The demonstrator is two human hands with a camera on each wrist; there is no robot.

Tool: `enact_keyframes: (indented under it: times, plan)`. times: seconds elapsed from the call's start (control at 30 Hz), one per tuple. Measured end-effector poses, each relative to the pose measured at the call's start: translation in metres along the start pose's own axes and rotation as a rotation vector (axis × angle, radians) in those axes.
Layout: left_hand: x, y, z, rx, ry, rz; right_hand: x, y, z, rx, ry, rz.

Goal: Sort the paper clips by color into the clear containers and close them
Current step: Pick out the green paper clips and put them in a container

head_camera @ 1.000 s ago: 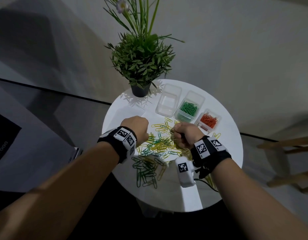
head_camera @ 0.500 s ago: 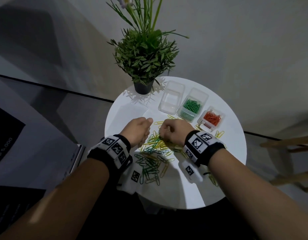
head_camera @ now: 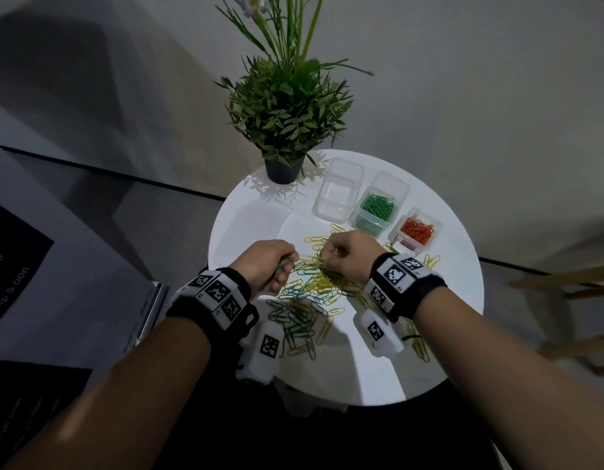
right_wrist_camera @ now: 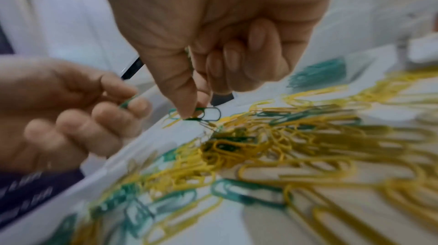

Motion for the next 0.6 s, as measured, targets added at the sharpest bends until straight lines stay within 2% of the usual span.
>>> enact_keyframes:
  times: [0.13, 0.3, 0.43, 0.6]
  plan:
    - [-0.005, 0.001, 0.0, -0.023, 0.058, 0.011, 0.005, -0.008, -0.021, -0.167, 0.302, 0.01]
    - [-0.017, -0.008, -0.005, -0.087, 0.098, 0.024, 0.002, -0.019, -0.034, -0.304, 0.519, 0.064]
    - [-0.035, -0.012, -0.014, -0.161, 0.177, 0.034, 0.0, -0.03, -0.035, -0.368, 0.658, 0.142]
    - [-0.048, -0.01, -0.022, -0.247, 0.246, 0.025, 0.004, -0.039, -0.036, -0.475, 0.945, 0.204]
Point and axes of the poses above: each hand's wrist, its own y-axis towards the middle knuckle, its own x-axis out of the back of the hand, z = x × y, the point moved 5 cm from there along y, towards the middle knuckle, and after that the axes turned 13 degrees about -z, right-handed, at the moved point
